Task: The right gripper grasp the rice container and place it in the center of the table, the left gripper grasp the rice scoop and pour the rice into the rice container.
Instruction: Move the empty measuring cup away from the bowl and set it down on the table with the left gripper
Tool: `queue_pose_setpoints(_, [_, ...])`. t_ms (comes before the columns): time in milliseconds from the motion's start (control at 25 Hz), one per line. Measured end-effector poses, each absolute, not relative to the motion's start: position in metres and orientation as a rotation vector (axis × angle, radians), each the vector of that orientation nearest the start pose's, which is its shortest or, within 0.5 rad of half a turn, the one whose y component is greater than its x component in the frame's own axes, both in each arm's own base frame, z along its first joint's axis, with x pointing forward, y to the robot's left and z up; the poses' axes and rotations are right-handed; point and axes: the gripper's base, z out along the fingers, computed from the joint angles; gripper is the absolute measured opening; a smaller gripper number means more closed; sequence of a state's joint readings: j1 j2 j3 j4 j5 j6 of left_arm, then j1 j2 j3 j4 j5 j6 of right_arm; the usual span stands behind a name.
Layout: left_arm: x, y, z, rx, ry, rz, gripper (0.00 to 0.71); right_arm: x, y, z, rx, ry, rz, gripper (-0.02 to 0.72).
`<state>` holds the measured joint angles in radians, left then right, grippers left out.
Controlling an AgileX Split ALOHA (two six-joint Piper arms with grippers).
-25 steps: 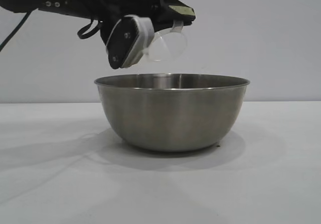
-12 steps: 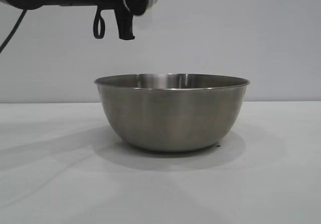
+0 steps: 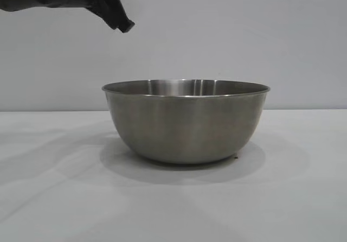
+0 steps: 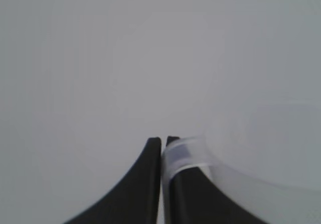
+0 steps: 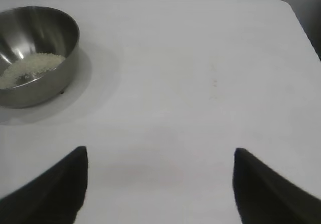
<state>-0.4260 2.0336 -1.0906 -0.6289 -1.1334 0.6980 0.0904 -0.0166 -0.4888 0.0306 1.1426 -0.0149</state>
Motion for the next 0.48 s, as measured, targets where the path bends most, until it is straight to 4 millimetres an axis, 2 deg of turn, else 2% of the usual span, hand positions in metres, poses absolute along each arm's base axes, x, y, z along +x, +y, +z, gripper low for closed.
queue_pose_setpoints(280, [0.4, -0.118, 0.185, -0.033, 1.548, 0.326, 0.0, -0.01, 0.002, 0.268, -0.115, 2.118, 0.082, 0.543])
queue_pose_setpoints(480, [0.396, -0.095, 0.164, -0.103, 1.644, 0.22, 0.0, -0.01, 0.002, 0.268, -0.115, 2.118, 0.082, 0.543])
